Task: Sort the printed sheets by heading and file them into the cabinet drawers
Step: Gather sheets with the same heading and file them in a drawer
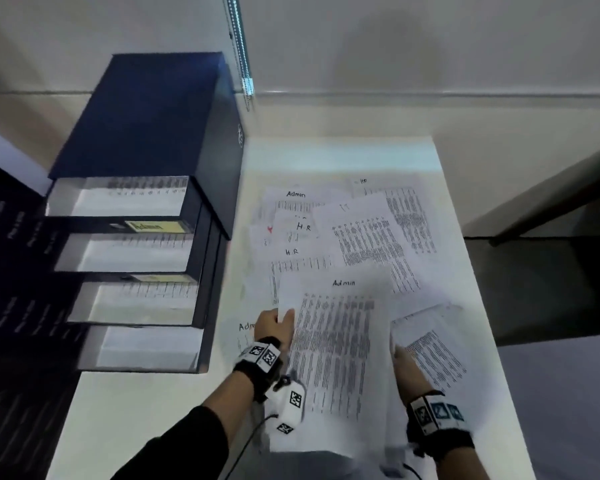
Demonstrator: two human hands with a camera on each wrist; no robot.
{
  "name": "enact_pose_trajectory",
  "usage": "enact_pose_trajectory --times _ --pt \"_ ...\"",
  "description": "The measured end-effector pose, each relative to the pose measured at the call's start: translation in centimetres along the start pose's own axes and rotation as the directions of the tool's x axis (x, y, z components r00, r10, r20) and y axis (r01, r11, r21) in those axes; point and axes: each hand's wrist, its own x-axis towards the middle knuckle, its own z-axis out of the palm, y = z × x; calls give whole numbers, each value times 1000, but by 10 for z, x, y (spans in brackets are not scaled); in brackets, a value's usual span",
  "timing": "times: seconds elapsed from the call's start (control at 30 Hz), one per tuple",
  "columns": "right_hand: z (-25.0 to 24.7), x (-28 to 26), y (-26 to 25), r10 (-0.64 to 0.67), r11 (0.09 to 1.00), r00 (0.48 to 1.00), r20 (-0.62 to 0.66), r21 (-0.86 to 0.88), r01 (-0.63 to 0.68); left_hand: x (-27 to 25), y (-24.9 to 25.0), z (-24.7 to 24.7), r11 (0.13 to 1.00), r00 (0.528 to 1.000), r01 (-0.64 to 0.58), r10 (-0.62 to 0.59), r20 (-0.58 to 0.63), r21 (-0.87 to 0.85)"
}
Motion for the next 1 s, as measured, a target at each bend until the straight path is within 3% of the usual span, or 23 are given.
enact_pose_trajectory --times 0.07,0.13,0.23,0.3,0.43,0.57,0.67,0.73,0.8,0.9,1.0 --pt "-10 -5 10 13 999 998 69 -45 -10 -7 1 17 999 1000 -26 27 4 -44" --pt "-16 -17 12 61 987 995 79 143 -72 -12 3 28 999 999 -24 25 30 -34" --pt "-23 -25 11 57 855 988 143 503 -122 -15 2 36 998 996 -59 60 72 -11" --pt "-27 -25 11 -23 844 983 184 531 -79 -19 2 32 994 991 -99 102 84 -38" --pt "-28 -23 -17 -202 961 972 123 216 173 -42 26 1 966 980 -191 198 22 -174" --pt "-9 -24 -62 -374 924 906 200 160 346 -52 69 -61 888 931 -365 350 -103 -279" --pt "22 -19 -93 -443 896 855 272 89 436 -45 83 -109 917 938 -347 337 -82 -196" --pt "47 -6 -93 -380 917 883 277 -18 400 -39 68 -129 967 967 -253 253 27 -11" --pt "71 10 -76 -278 909 929 244 -245 336 -36 42 -136 980 990 -135 125 70 146" --pt "93 26 -36 -246 729 968 51 -648 219 -37 -16 -131 951 997 52 -68 41 306" --pt "112 24 -10 -307 551 949 -66 -826 120 -41 -72 -124 916 988 127 -149 28 379"
